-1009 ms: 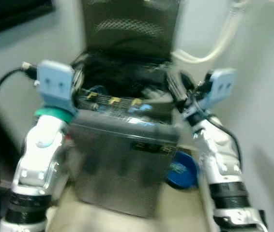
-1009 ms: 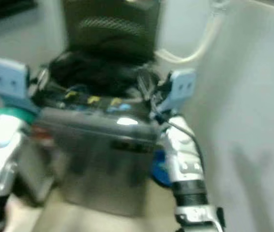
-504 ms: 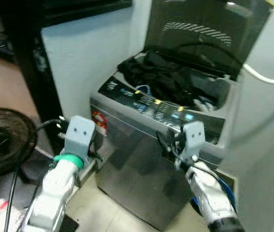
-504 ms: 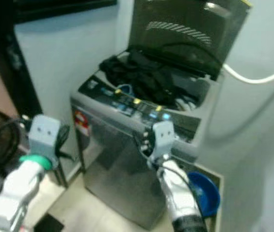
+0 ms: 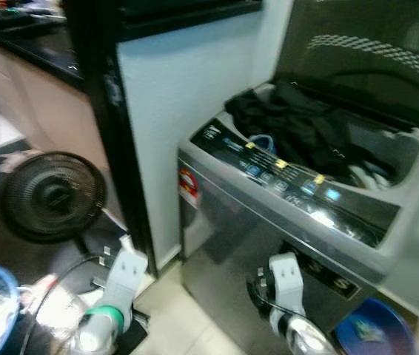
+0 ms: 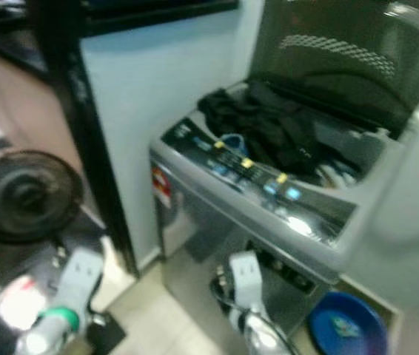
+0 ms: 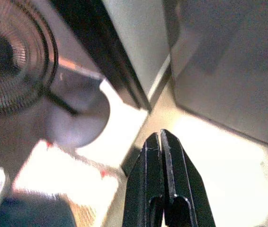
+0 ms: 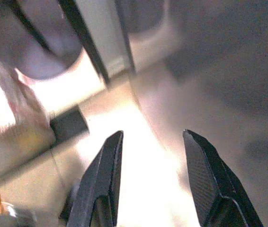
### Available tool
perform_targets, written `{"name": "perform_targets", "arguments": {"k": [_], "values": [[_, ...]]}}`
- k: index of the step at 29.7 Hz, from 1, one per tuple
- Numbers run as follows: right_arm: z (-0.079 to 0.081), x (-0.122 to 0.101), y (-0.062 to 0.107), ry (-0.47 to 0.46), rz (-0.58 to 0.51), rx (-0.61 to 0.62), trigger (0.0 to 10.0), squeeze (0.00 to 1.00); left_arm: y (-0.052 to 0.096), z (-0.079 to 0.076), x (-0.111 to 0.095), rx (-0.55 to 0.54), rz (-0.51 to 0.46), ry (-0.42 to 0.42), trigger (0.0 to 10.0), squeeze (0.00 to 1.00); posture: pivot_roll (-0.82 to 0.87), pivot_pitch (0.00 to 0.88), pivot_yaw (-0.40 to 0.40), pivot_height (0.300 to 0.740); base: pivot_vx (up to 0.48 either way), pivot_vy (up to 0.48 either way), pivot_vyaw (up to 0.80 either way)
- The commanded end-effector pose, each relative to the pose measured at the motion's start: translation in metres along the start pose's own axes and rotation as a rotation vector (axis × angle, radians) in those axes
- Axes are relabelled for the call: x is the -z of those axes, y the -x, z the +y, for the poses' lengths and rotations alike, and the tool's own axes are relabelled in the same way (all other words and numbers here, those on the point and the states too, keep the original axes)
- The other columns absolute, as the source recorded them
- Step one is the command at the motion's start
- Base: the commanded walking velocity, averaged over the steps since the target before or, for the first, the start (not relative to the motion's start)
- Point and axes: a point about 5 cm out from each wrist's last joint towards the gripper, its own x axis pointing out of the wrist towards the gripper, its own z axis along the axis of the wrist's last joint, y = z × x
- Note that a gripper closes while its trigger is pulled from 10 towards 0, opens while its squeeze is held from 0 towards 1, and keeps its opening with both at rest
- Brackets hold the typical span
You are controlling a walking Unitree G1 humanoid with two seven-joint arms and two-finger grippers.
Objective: Clothes washing
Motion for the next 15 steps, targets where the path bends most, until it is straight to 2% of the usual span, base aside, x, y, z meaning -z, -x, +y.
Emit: {"name": "perform_targets", "arguments": {"k": [1, 2, 3, 6, 8, 12, 15], "values": [[0.002, 0.009, 0.000, -0.005, 0.052, 0.002, 10.0, 0.00, 0.000, 0.001, 0.017, -0.013, 0.058, 0.012, 10.0, 0.00, 0.07, 0.000, -0.021, 0.740, 0.000, 0.000, 0.76], [0.002, 0.009, 0.000, -0.005, 0.052, 0.002, 10.0, 0.00, 0.000, 0.001, 0.017, -0.013, 0.058, 0.012, 10.0, 0.00, 0.07, 0.000, -0.021, 0.740, 0.000, 0.000, 0.76], [0.002, 0.022, 0.004, -0.009, 0.110, 0.008, 10.0, 0.00, 0.000, -0.001, 0.030, -0.018, 0.107, 0.033, 10.0, 0.00, 0.07, 0.000, -0.022, 0.740, 0.000, 0.000, 0.76], [0.003, 0.031, 0.007, -0.015, 0.155, 0.012, 10.0, 0.00, 0.001, -0.003, 0.040, -0.023, 0.146, 0.048, 10.0, 0.00, 0.07, 0.000, -0.022, 0.740, 0.000, 0.000, 0.76], [0.003, 0.049, 0.014, -0.036, 0.247, 0.023, 10.0, 0.00, 0.004, -0.005, 0.060, -0.049, 0.228, 0.085, 10.0, 0.00, 0.07, 0.000, -0.023, 0.740, 0.000, 0.000, 0.76], [0.003, 0.057, 0.018, -0.027, 0.286, 0.023, 10.0, 0.00, 0.005, -0.007, 0.071, -0.059, 0.267, 0.094, 10.0, 0.00, 0.07, 0.000, -0.025, 0.740, 0.000, 0.000, 0.76], [0.004, 0.053, 0.015, -0.046, 0.259, 0.023, 10.0, 0.00, 0.004, -0.008, 0.073, -0.058, 0.265, 0.083, 10.0, 0.00, 0.07, 0.000, -0.024, 0.740, 0.000, 0.000, 0.76]]}}
